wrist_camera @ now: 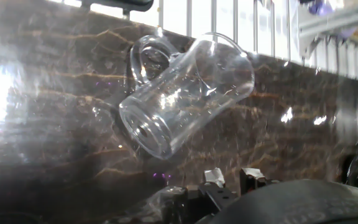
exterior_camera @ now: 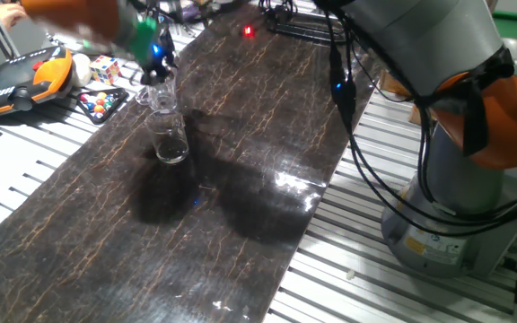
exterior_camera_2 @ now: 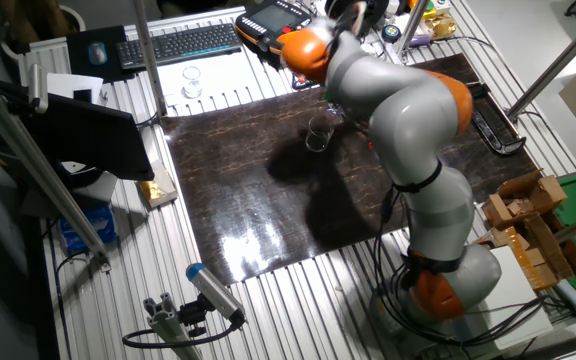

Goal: Pour the water from one cup into another empty cup

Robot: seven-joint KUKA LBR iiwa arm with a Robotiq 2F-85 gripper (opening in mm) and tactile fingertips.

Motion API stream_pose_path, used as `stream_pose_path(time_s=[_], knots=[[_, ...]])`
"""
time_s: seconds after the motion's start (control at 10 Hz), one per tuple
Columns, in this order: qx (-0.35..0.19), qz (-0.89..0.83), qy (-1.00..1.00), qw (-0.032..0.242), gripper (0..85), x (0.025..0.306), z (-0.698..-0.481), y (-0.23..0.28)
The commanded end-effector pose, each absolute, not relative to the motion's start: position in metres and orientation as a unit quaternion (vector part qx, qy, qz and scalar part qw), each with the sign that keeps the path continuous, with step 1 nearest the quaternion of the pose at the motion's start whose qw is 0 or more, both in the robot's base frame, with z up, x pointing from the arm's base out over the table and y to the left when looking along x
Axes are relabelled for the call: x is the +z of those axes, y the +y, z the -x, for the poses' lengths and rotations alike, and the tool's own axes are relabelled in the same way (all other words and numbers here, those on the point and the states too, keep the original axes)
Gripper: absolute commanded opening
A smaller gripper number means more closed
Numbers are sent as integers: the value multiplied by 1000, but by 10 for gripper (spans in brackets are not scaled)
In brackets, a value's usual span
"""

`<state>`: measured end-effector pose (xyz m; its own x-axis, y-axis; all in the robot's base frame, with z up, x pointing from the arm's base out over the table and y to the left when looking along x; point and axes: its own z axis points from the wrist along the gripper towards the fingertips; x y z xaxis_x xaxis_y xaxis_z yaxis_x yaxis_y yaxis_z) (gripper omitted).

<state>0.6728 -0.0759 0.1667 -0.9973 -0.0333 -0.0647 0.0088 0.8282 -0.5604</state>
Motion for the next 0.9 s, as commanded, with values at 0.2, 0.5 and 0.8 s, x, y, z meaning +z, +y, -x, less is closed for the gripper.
stream_pose_path(time_s=[0.2, 0.5, 0.8], knots=[[-190, -23, 981, 29, 137, 202, -663, -67], [-144, -41, 988, 29, 7, 227, -648, -56], [-119, -60, 991, 26, 7, 251, -632, -40]])
